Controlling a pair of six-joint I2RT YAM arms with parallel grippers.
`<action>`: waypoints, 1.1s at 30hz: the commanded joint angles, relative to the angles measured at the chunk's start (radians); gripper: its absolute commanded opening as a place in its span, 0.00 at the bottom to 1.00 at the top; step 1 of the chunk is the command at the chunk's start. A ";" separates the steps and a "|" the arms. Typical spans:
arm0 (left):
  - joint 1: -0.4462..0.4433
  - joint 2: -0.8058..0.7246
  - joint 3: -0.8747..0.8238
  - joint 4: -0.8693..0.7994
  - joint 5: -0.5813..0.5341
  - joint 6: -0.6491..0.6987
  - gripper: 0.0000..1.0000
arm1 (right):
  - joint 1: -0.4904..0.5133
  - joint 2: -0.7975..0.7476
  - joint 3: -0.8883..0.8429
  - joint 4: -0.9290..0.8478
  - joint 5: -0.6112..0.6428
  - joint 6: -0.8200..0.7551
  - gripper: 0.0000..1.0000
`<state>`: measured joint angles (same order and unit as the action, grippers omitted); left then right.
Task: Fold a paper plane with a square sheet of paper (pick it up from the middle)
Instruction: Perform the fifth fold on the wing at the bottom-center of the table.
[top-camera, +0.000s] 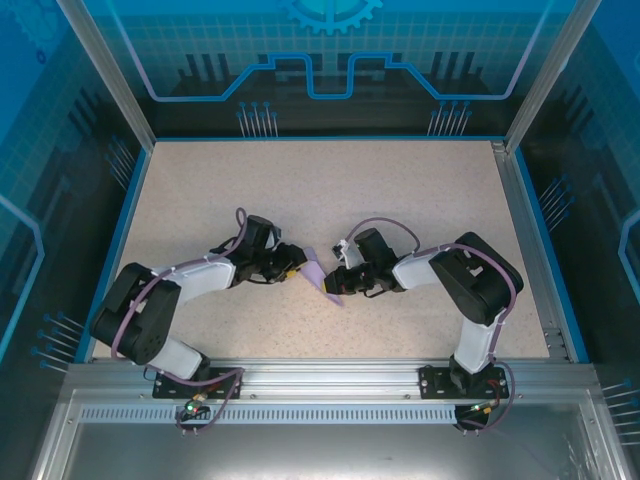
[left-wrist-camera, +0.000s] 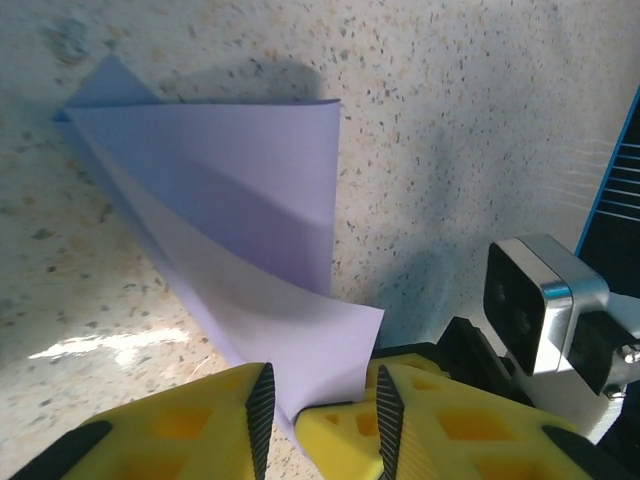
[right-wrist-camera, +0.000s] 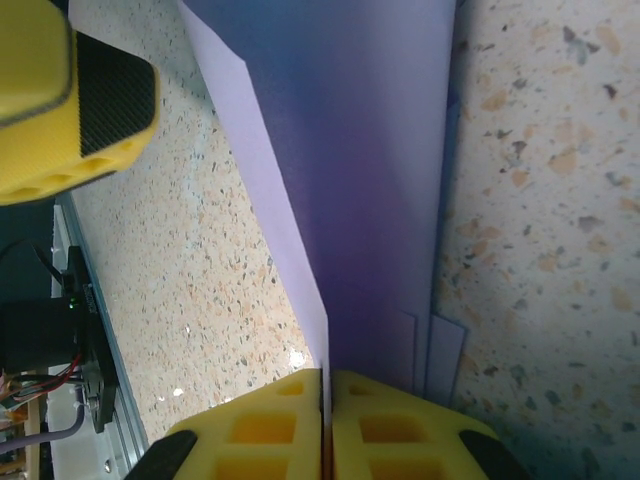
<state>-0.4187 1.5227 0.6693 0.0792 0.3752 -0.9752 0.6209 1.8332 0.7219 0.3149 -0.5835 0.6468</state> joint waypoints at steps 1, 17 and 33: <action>-0.031 0.027 0.003 0.070 0.044 -0.024 0.37 | -0.001 0.050 -0.023 -0.098 0.076 0.023 0.08; -0.098 0.158 0.007 0.226 0.031 -0.044 0.39 | -0.002 0.057 -0.039 -0.085 0.082 0.056 0.09; -0.097 0.210 0.013 0.143 -0.007 -0.008 0.38 | 0.016 -0.047 0.020 -0.205 0.097 0.029 0.20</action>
<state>-0.5117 1.7161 0.6827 0.2737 0.3901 -1.0119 0.6334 1.8107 0.7479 0.2443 -0.5545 0.6964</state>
